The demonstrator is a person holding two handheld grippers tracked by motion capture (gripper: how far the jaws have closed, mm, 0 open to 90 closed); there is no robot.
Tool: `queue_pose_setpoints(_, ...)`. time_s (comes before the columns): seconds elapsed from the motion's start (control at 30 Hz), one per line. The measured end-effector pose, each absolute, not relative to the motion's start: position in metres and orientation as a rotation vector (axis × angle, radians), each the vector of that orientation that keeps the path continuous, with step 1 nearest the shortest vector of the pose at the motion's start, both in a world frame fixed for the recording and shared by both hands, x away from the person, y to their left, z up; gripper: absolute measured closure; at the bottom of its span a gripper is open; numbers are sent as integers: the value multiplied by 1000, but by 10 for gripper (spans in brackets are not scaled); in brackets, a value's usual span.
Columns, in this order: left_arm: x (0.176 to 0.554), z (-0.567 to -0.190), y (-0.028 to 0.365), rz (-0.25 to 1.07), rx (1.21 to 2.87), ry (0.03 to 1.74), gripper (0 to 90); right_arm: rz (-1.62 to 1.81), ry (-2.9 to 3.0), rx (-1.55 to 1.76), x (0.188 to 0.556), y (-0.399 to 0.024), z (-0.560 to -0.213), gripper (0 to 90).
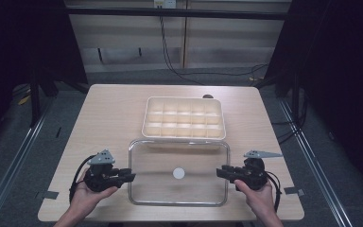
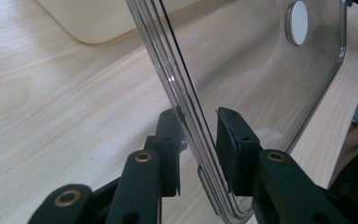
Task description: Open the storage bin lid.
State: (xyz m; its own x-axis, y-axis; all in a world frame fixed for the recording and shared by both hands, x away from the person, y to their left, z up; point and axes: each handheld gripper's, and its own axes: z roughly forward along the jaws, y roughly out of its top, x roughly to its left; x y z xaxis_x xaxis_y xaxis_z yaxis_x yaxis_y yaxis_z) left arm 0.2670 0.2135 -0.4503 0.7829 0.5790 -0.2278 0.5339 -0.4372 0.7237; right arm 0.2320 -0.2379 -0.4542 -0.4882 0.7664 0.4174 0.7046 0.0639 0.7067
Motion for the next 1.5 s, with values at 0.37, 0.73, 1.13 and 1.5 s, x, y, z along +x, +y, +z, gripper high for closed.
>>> queue_pose_setpoints(0.37, 273, -456, 211, 62, 2142, 830, 666, 1386, 2254, 1571, 238, -236, -459, 600)
queue_pose_setpoints(0.73, 280, -464, 208, 49, 2156, 864, 641, 1341, 2280, 1602, 247, -235, -468, 566)
queue_pose_setpoints(1.13, 283, -471, 205, 35, 2180, 869, 605, 1295, 2301, 1629, 250, -232, -476, 519)
queue_pose_setpoints(1.5, 287, -475, 204, 15, 2197, 895, 593, 1249, 2313, 1656, 254, -230, -483, 483)
